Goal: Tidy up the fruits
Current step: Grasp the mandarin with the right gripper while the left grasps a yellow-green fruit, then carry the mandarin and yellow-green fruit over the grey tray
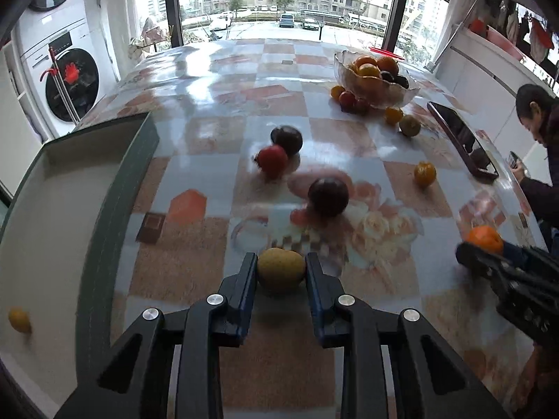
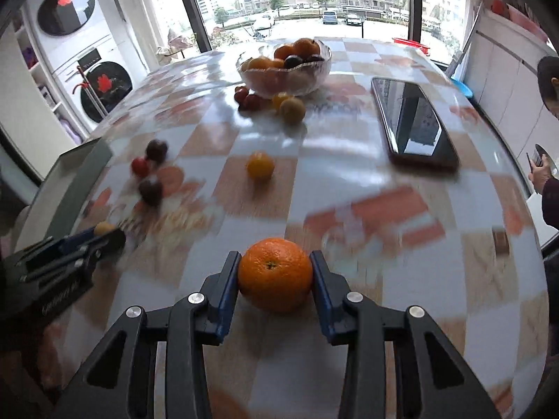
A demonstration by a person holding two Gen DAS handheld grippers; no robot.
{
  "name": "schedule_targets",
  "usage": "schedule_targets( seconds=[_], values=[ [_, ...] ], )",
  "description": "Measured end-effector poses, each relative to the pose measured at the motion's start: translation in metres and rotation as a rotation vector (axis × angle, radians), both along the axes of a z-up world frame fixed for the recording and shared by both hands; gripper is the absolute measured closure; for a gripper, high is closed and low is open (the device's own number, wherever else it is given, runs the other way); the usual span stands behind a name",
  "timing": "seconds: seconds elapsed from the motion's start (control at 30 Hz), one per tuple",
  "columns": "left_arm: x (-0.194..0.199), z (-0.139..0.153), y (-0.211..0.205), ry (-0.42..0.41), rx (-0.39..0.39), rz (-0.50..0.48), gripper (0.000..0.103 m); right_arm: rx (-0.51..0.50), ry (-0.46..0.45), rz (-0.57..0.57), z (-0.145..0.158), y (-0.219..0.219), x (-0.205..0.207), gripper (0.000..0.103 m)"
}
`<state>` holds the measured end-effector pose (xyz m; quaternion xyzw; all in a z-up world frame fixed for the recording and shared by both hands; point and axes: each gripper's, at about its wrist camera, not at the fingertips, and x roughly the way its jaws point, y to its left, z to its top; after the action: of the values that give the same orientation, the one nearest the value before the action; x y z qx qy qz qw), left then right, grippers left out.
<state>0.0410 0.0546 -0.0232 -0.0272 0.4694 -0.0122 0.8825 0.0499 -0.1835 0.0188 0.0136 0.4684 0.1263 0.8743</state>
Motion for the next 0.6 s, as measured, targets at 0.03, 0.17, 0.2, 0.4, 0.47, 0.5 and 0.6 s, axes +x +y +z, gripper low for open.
schedule_targets(
  seconds=[0.03,0.17,0.2,0.4,0.47,0.5,0.6],
  values=[
    [-0.005,0.000,0.003,0.004,-0.012,0.000,0.074,0.011,0.003,-0.001,0.000,-0.002,-0.007,0.061],
    [-0.024,0.006,0.010,-0.002,-0.011,0.001,0.074,0.037,0.011,-0.004,-0.001,-0.007,-0.031,0.061],
    [-0.028,0.008,0.011,-0.007,-0.004,-0.001,0.074,0.036,0.014,-0.005,-0.001,-0.008,-0.035,0.061],
    [-0.050,0.025,0.023,-0.059,0.011,-0.008,0.074,0.031,0.039,-0.006,0.000,0.000,-0.048,0.060],
    [-0.055,0.032,0.030,-0.082,0.013,-0.001,0.074,0.024,0.044,0.005,0.002,0.008,-0.049,0.060],
    [-0.057,0.035,0.033,-0.091,0.013,0.004,0.074,0.019,0.043,0.011,0.003,0.012,-0.051,0.060],
    [-0.062,0.045,0.046,-0.125,0.008,0.026,0.074,0.004,0.035,0.040,0.010,0.029,-0.053,0.060]
  ],
)
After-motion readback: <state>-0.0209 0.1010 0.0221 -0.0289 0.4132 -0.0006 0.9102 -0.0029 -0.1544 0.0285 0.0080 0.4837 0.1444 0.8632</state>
